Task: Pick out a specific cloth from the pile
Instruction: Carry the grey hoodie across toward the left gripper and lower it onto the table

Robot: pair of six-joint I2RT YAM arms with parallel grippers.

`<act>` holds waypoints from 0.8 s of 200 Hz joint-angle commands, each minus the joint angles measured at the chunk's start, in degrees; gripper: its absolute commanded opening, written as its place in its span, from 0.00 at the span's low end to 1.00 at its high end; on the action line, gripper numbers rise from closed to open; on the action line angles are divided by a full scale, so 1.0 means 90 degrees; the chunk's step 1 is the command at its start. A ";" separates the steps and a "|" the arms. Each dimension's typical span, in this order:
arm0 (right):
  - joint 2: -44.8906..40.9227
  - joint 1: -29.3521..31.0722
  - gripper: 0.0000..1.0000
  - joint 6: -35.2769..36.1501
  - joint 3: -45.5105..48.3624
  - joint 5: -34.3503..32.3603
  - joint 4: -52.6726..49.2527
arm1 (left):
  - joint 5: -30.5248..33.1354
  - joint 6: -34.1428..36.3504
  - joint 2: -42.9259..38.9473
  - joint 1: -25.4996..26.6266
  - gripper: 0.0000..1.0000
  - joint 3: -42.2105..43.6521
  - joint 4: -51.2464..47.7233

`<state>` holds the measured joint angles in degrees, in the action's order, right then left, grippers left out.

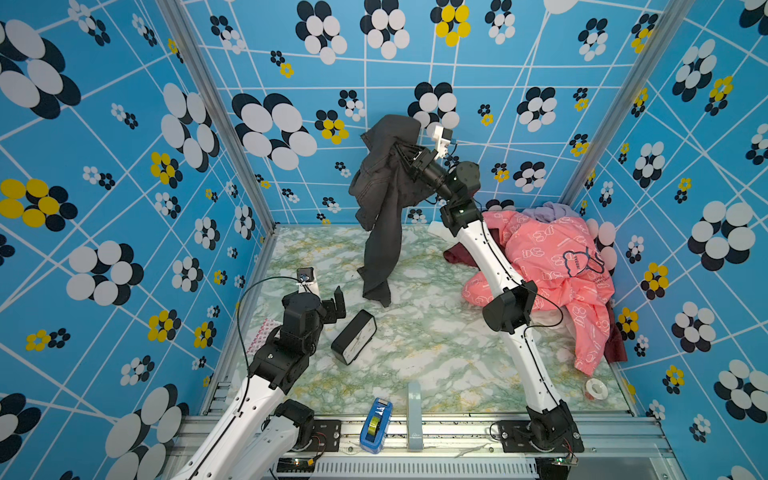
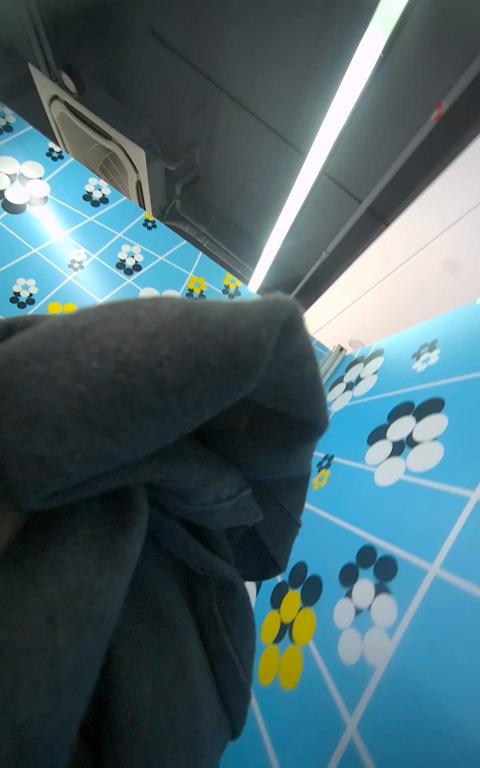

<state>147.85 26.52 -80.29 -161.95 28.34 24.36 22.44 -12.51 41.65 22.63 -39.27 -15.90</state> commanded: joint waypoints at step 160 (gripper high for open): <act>-0.1391 0.0629 0.00 0.0251 0.5900 0.0356 0.1594 | 0.0228 0.0275 -0.0124 0.0007 0.99 0.0227 -0.0025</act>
<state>135.59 30.35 -79.22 -110.39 32.01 34.37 23.44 -10.90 41.63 22.63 -37.80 -15.97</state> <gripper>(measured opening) 0.093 0.992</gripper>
